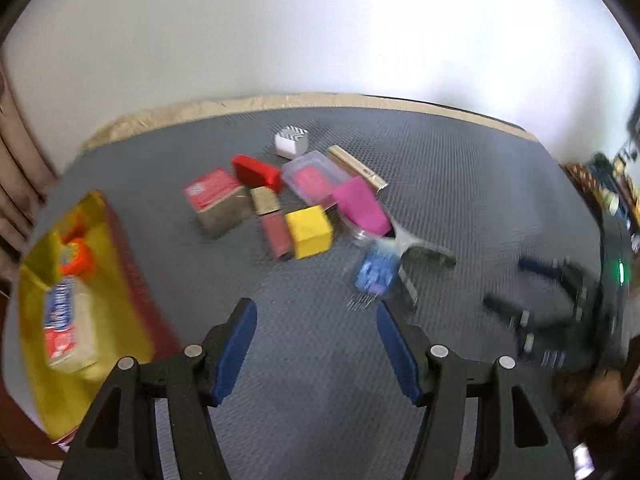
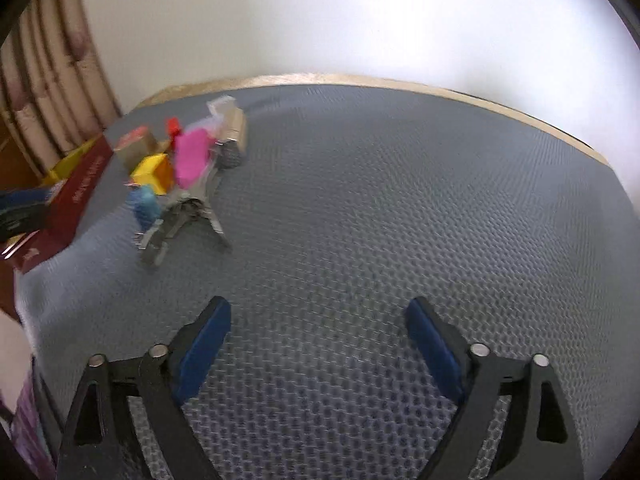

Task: Organize rigid objects
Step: 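Grasp the blue round keychain item with the left tool, carry to tin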

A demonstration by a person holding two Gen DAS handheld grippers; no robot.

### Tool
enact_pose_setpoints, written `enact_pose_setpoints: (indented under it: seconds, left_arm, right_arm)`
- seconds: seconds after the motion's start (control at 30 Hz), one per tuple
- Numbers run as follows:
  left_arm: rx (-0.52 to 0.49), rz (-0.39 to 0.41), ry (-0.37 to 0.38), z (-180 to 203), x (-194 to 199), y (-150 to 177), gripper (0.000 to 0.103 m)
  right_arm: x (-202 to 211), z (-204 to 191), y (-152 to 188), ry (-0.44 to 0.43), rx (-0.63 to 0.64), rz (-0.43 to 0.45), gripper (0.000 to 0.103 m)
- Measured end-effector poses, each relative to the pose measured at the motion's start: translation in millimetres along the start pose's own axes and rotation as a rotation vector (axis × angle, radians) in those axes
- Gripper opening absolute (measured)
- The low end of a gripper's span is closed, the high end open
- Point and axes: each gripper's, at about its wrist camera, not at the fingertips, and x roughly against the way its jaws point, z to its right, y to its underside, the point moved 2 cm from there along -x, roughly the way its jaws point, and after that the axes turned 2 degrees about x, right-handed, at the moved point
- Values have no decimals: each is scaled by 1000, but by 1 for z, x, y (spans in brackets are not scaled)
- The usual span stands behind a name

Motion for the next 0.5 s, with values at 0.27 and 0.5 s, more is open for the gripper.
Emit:
enact_pose_setpoints:
  seconds: [0.27, 0.5]
  left_arm:
    - [184, -59, 69, 5, -31, -26, 64]
    - [177, -134, 96, 13, -54, -30, 64]
  right_arm:
    - [2, 4, 0, -61, -35, 9, 91]
    - [-2, -4, -4, -75, -23, 2, 96]
